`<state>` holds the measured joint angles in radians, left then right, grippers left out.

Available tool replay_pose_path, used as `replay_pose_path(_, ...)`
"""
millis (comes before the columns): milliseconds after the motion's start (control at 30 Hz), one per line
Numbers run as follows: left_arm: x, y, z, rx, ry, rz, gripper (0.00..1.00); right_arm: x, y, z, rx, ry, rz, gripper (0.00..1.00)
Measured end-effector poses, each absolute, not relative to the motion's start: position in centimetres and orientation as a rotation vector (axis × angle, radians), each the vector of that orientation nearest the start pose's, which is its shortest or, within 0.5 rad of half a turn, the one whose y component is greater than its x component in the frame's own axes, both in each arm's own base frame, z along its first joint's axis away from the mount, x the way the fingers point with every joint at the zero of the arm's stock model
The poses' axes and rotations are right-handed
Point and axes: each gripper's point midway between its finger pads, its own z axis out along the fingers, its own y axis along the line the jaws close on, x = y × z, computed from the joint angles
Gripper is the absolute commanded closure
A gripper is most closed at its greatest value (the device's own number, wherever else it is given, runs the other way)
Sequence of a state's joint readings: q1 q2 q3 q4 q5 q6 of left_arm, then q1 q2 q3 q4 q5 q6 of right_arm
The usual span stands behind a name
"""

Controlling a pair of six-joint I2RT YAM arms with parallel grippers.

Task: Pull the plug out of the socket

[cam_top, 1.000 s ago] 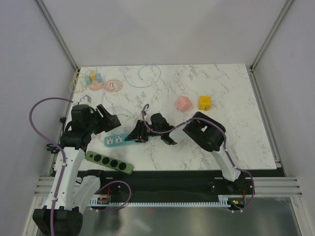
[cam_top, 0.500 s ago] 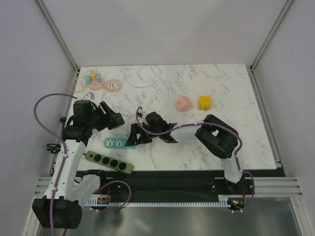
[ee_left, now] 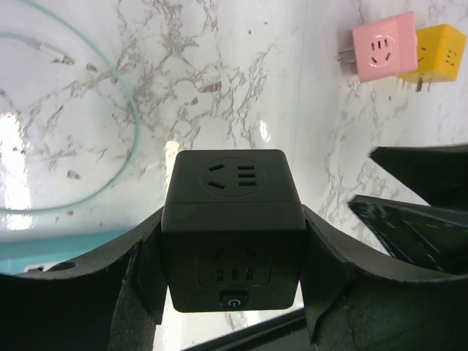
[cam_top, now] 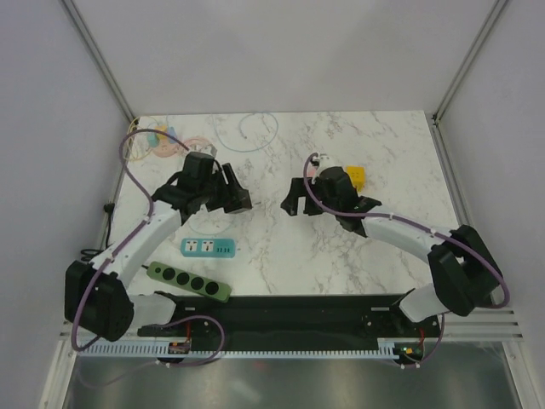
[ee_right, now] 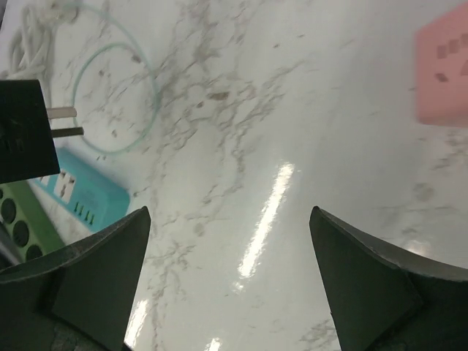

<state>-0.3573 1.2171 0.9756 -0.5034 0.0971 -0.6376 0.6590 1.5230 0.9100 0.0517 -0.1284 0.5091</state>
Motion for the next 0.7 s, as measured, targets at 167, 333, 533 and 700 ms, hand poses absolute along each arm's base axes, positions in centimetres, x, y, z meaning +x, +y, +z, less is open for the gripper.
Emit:
replay_pose_path(167,33.8,-20.0,15.0,-0.227,2.387,-0.506,0.98,31.7,23.4,11.9,-0.090,2.174,0.643,0.03)
replay_pose_path(333,37.1,-25.9,13.8,-0.143,2.340,-0.444,0.98,31.3,19.1,10.9,0.044,2.156,0.558,0.02)
replay_pose_path(533,39.6,-31.4,10.7,-0.088,2.321,-0.440,0.94,31.6,18.0,11.8,0.087,2.132,0.558,0.03)
replay_pose_path(700,39.4,-32.6,8.1,-0.065,2.329,-0.385,0.84,31.2,17.2,11.8,0.102,2.153,0.558,0.03)
